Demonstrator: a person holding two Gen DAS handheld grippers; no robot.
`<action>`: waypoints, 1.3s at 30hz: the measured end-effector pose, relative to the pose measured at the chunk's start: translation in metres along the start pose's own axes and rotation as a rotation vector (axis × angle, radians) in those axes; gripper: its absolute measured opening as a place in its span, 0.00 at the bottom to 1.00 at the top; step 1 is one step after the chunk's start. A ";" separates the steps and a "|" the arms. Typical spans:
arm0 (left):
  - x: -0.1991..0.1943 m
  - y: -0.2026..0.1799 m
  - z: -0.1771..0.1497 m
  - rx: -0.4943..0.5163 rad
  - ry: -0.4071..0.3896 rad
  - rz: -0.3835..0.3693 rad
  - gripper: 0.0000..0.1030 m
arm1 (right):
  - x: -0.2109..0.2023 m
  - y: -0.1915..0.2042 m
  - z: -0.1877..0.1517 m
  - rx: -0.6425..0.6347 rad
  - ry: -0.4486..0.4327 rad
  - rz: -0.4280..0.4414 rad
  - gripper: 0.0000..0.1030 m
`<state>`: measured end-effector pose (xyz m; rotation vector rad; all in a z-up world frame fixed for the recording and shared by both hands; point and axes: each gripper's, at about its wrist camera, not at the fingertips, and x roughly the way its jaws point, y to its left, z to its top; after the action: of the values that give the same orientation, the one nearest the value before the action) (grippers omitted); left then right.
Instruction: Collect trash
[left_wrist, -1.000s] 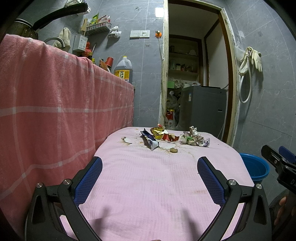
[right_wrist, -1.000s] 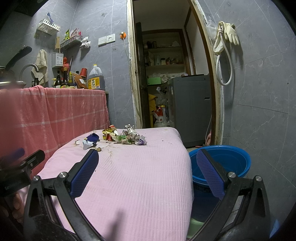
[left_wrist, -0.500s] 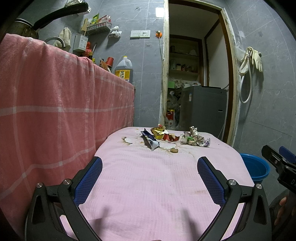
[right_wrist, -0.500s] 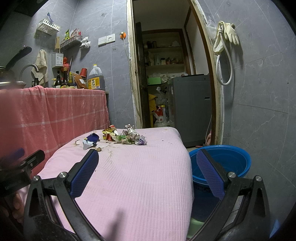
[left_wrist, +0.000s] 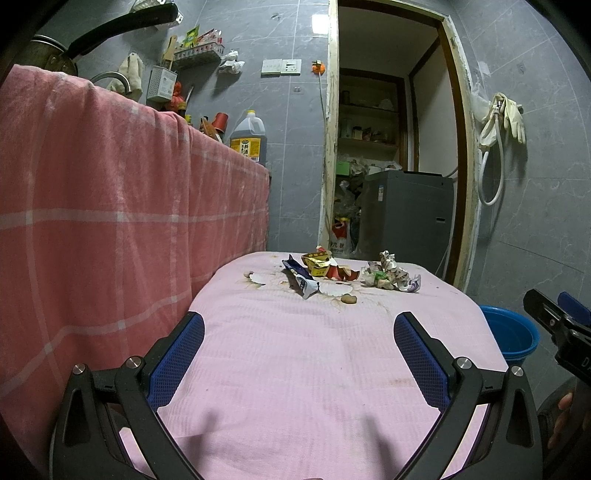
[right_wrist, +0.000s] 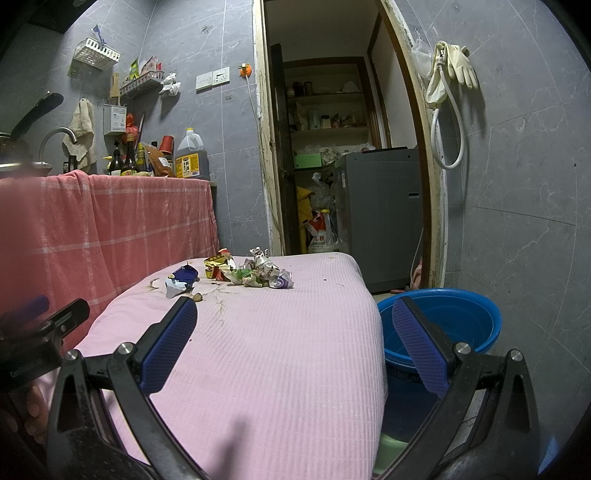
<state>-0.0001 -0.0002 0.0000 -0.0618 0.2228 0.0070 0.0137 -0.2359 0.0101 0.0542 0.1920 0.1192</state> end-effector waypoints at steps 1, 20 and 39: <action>0.000 0.000 0.000 0.000 0.000 0.001 0.98 | 0.000 0.000 0.000 0.000 0.000 0.000 1.00; 0.000 0.000 0.000 -0.003 0.001 0.000 0.98 | 0.001 0.000 0.000 0.001 0.001 0.000 1.00; -0.001 0.001 0.007 -0.014 -0.019 0.004 0.98 | 0.000 -0.003 0.010 0.018 -0.032 0.027 1.00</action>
<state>0.0001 0.0009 0.0072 -0.0750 0.2035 0.0135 0.0160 -0.2391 0.0200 0.0770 0.1601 0.1430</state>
